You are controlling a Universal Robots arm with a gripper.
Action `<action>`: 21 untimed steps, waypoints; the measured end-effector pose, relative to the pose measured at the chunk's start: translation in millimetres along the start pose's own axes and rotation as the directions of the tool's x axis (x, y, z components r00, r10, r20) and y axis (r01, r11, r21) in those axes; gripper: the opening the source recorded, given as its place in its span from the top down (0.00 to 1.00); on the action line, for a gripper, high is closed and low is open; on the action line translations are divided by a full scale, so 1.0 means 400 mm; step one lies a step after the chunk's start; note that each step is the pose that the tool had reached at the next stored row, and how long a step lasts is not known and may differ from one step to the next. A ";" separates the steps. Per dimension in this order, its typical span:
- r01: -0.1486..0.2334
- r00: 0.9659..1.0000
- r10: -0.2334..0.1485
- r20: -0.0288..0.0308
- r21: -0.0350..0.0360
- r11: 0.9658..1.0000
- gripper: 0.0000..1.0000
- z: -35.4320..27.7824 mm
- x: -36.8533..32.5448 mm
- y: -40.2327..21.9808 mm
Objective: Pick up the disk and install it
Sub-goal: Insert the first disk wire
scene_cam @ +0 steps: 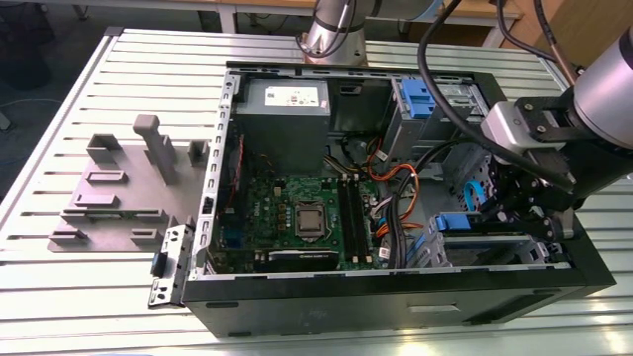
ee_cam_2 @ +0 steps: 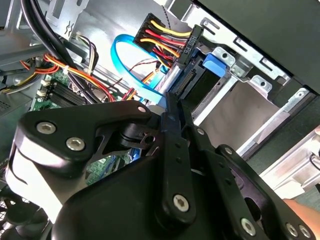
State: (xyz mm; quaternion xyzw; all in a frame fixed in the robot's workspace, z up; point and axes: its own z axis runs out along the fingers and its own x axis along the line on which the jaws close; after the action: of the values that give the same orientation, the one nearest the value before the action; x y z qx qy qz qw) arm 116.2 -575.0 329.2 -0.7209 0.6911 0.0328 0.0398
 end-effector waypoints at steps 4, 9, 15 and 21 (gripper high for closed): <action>0.000 1.000 0.000 0.000 0.000 1.000 0.84 0.001 0.000 0.000; 0.000 1.000 0.000 0.001 0.000 1.000 0.83 0.002 0.000 0.000; 0.000 1.000 0.000 0.000 0.000 1.000 0.76 0.000 0.000 0.000; 0.000 1.000 0.000 0.000 0.000 1.000 0.76 -0.024 -0.002 0.000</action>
State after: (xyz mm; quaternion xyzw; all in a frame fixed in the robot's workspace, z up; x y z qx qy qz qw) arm 116.2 -574.9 338.7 -0.7209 0.6911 0.0329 0.0400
